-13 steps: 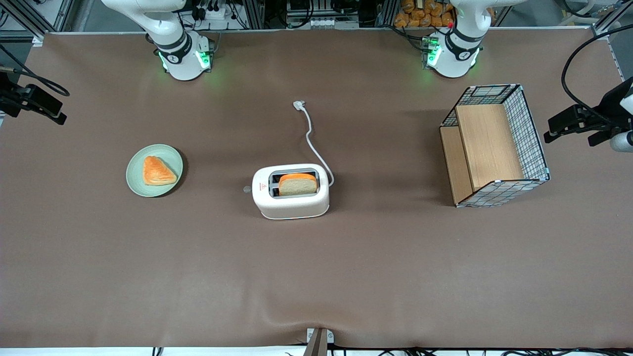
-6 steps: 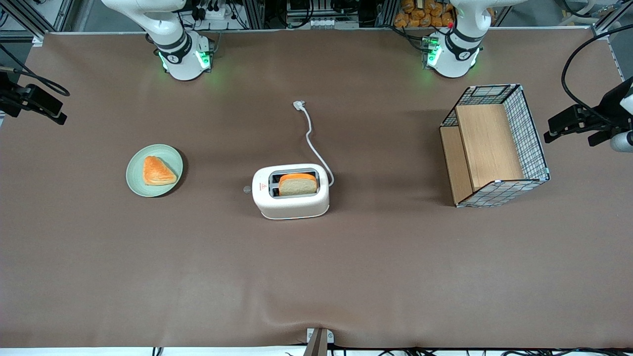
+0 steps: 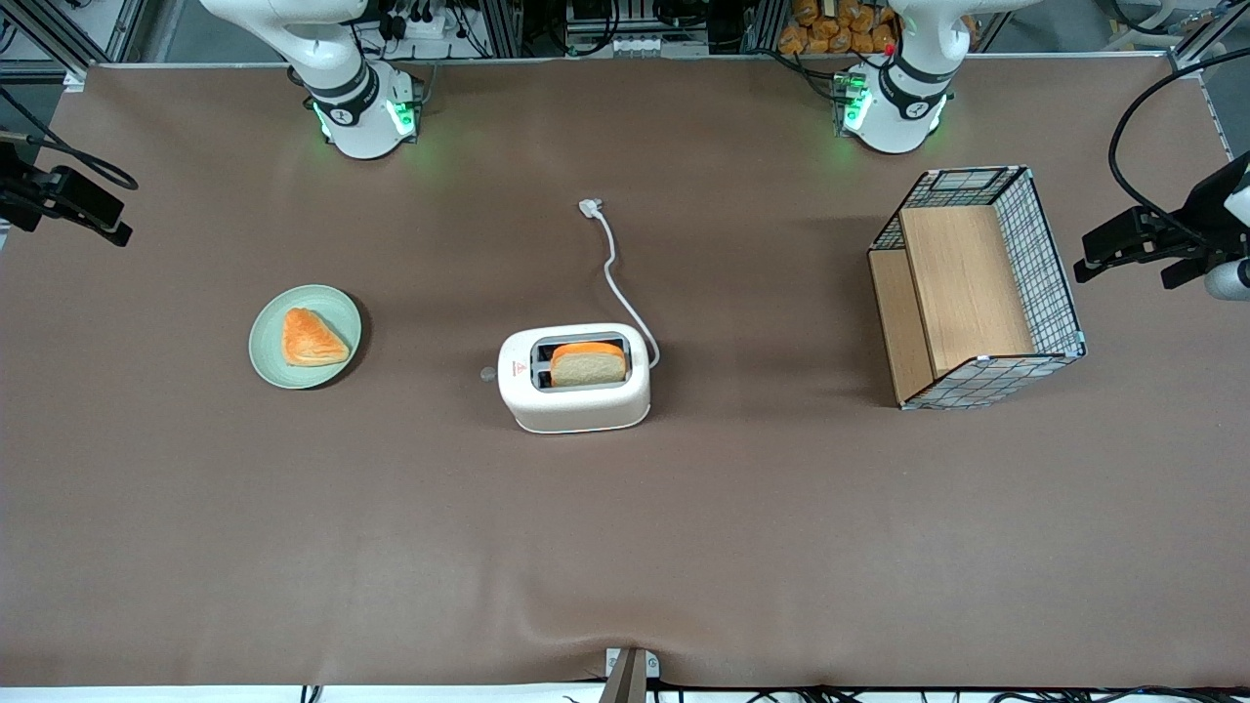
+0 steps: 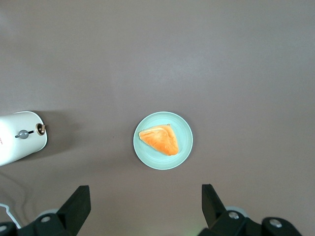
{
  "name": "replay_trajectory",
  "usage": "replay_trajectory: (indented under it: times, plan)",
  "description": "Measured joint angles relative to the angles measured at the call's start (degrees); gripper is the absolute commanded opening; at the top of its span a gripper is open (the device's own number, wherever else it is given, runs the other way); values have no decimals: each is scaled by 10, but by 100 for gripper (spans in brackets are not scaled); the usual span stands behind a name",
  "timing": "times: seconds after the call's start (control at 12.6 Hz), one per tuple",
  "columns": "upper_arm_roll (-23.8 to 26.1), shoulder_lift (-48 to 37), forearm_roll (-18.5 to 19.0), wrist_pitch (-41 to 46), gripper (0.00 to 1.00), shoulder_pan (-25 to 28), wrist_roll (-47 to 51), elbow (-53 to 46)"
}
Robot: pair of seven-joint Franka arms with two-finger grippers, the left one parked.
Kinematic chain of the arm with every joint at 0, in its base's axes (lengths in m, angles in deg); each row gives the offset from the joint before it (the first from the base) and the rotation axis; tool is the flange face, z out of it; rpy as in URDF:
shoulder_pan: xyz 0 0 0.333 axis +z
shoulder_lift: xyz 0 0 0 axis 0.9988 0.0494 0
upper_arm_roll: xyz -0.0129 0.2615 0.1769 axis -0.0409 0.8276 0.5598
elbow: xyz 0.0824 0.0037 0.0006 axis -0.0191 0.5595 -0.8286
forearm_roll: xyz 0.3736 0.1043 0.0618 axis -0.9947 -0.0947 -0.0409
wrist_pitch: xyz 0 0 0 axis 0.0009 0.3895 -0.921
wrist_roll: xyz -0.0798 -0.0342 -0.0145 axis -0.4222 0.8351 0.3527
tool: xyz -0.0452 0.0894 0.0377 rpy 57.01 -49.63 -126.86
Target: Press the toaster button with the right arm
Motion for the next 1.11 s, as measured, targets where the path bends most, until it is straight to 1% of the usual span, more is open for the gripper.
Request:
replay_trajectory:
  times: [0.4, 1.11]
  plan:
    - [-3, 0, 0, 0, 100, 0, -61, 0]
    - [-3, 0, 0, 0, 100, 0, -70, 0]
